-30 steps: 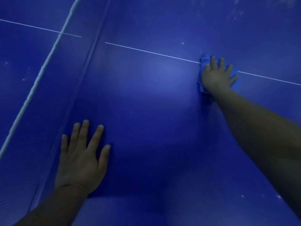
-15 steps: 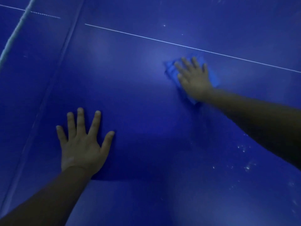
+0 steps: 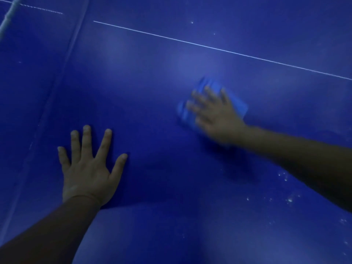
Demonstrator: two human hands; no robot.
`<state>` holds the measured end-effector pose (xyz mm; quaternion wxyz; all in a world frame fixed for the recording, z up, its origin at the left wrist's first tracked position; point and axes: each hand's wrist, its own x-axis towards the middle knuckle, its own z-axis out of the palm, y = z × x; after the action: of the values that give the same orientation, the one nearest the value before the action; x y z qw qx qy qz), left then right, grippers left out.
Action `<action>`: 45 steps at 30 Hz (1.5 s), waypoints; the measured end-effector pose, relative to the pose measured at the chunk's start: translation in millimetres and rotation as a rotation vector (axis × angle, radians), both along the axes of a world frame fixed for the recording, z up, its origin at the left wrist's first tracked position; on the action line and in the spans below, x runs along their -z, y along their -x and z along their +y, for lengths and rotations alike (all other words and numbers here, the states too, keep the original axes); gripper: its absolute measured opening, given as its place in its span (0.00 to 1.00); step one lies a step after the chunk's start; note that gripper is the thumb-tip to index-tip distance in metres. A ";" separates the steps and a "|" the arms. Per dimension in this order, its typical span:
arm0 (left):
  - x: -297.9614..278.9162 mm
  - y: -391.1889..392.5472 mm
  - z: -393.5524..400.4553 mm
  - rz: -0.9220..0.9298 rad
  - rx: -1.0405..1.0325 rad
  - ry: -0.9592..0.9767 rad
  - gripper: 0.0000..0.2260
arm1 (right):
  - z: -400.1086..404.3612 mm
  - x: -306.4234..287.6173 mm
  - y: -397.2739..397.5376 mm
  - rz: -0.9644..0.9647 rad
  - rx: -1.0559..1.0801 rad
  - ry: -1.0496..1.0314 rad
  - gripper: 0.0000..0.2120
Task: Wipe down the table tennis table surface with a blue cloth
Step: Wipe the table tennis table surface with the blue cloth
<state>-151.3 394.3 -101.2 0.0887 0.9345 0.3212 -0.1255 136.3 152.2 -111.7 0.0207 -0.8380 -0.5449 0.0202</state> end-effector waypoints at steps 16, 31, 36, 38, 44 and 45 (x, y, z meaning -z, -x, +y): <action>5.4 0.9 2.6 -0.042 -0.002 -0.003 0.35 | 53.9 -9.0 -55.0 0.049 0.197 0.121 0.31; 2.6 -0.5 1.9 -0.010 0.005 -0.010 0.35 | 20.8 -7.1 -75.1 -0.004 0.194 0.171 0.34; 3.2 -0.1 1.5 0.011 -0.001 -0.019 0.35 | -50.9 -16.2 -157.0 0.070 0.946 0.083 0.30; 1.7 -0.9 1.4 0.012 -0.002 -0.017 0.35 | -45.8 -11.6 -116.5 0.055 0.873 0.061 0.30; -0.9 -0.7 0.4 0.011 -0.007 -0.010 0.35 | -56.2 -1.2 76.9 0.041 -0.314 0.033 0.24; -1.0 -1.0 0.1 0.007 -0.007 -0.006 0.36 | -63.7 -5.4 68.5 0.050 -0.369 0.052 0.23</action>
<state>-150.3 394.4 -100.2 0.0850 0.9331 0.3254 -0.1275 67.8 88.5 -106.3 0.0086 -0.7232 -0.6881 0.0587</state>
